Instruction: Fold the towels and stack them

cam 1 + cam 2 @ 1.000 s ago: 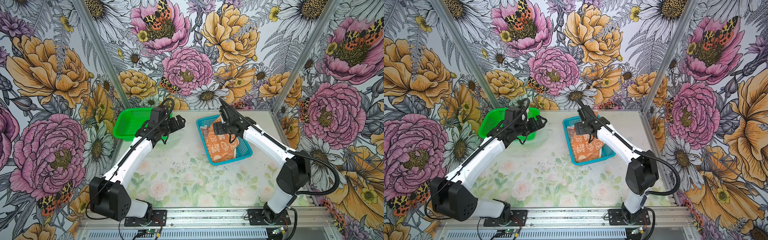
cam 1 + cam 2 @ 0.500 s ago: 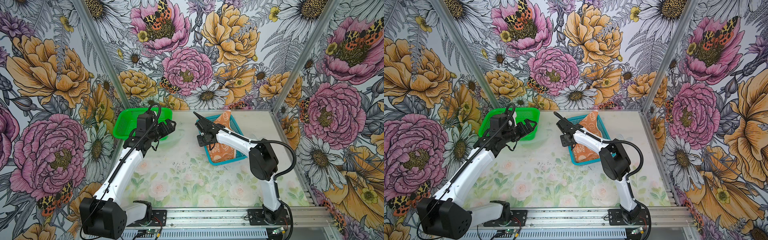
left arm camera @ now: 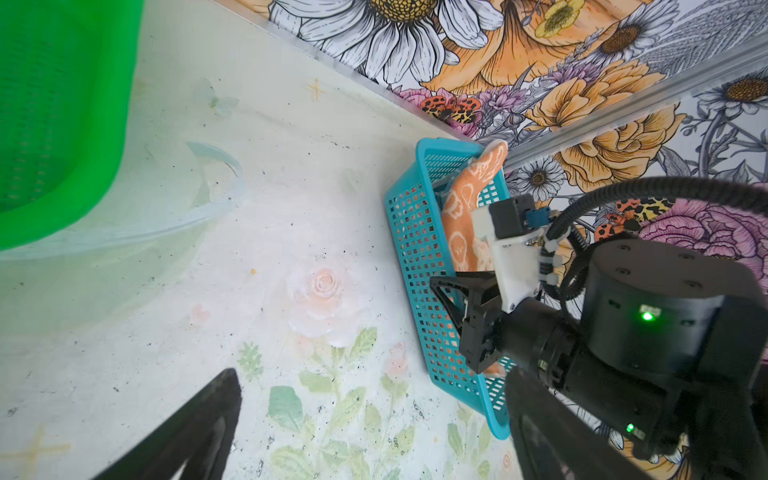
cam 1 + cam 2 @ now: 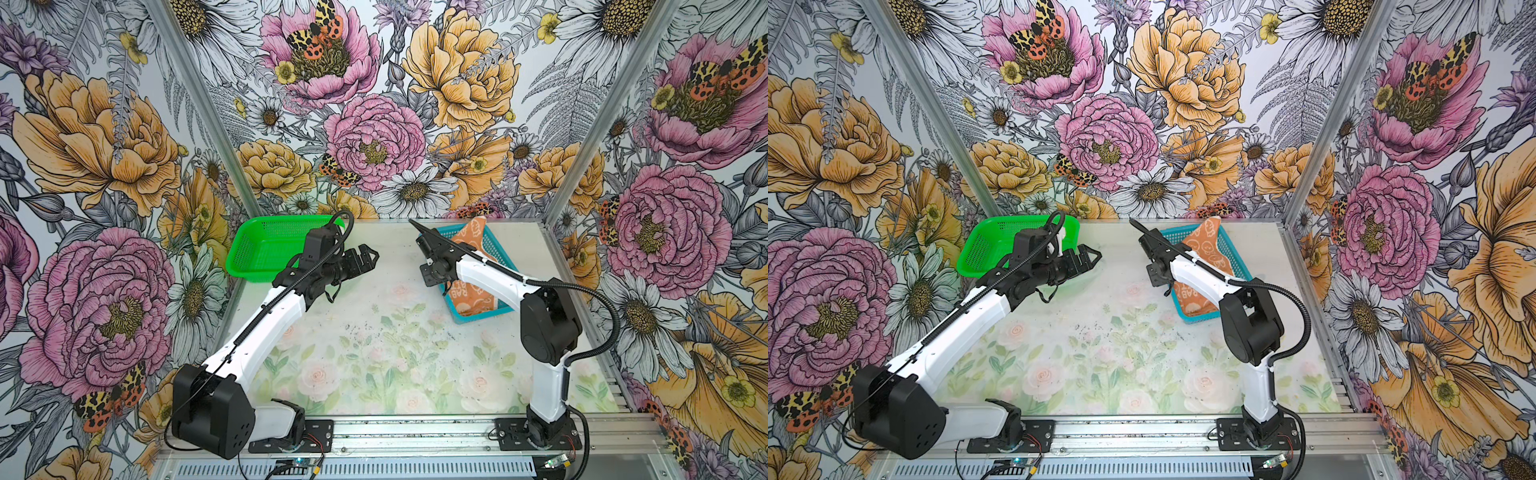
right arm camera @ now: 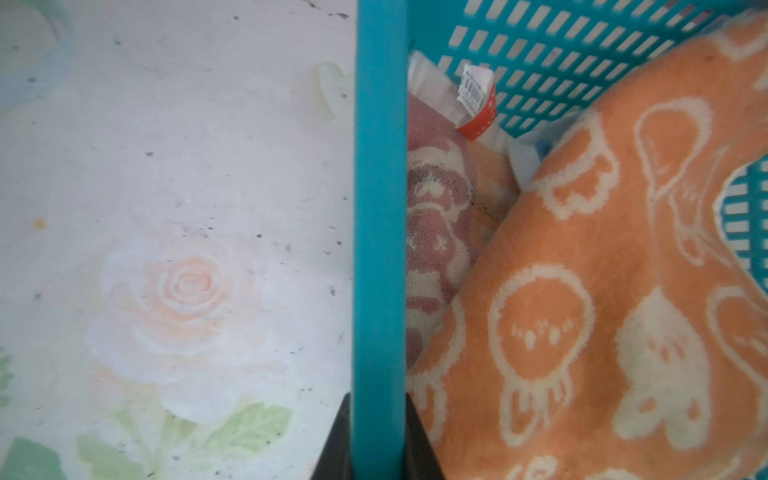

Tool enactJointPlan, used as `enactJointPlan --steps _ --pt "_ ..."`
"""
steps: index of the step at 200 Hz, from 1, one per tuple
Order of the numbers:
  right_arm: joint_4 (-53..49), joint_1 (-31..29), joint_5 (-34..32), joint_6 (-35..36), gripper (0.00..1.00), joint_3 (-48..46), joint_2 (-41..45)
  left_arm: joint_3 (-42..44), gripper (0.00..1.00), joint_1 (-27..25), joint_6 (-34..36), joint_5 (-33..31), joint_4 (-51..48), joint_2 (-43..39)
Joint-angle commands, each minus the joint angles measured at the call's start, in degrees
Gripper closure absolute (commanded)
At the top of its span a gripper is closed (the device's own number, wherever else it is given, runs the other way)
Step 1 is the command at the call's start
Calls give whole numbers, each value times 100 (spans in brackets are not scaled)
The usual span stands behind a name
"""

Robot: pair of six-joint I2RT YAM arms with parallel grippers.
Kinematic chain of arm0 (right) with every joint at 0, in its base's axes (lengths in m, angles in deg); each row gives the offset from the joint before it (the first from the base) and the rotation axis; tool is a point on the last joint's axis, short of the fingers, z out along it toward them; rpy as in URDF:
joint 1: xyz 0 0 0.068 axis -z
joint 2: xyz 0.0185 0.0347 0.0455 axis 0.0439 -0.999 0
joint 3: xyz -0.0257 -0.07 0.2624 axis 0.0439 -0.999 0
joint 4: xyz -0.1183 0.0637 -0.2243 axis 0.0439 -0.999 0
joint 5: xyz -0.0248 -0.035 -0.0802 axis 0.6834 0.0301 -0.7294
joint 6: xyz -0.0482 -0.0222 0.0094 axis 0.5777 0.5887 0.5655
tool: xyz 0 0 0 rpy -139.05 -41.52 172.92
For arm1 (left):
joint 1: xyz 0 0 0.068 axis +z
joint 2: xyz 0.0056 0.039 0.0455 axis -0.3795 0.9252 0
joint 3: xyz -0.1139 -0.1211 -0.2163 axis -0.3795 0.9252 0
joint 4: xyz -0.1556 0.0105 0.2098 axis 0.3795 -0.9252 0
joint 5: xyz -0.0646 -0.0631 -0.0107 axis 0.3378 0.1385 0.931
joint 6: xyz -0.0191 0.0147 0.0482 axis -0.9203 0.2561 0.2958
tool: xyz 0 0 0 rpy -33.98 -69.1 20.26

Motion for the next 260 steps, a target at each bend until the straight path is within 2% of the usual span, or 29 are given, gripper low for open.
enactJointPlan --steps 1,17,63,78,99,128,186,212,241,260 --pt "-3 467 -572 389 100 -226 357 -331 1 -224 -118 -139 306 223" --pt "5 686 -834 659 100 -319 370 -492 1 -400 -129 -146 335 435" --pt "24 1279 -904 1207 100 -384 106 -959 1 -767 -125 -58 382 969" --pt "15 1412 -1052 1217 100 -361 12 -1082 1 -822 -116 10 378 1107" --pt "24 1623 -926 1075 100 -340 10 -1195 1 -889 -123 7 381 1231" --pt "33 1806 -1140 1265 100 -340 12 -1288 1 -958 -127 -36 376 1327" --pt "32 2016 -888 1355 100 -417 19 -1441 1 -1099 -156 -30 376 1516" --pt "33 2020 -839 1363 81 -384 133 -1469 1 -1151 -156 -102 376 1507" --pt "16 2020 -708 1350 47 -329 493 -1502 1 -1185 -165 -138 376 1531" --pt "-33 2045 -403 1093 25 -253 1003 -1600 1 -1236 -25 -216 344 1544"
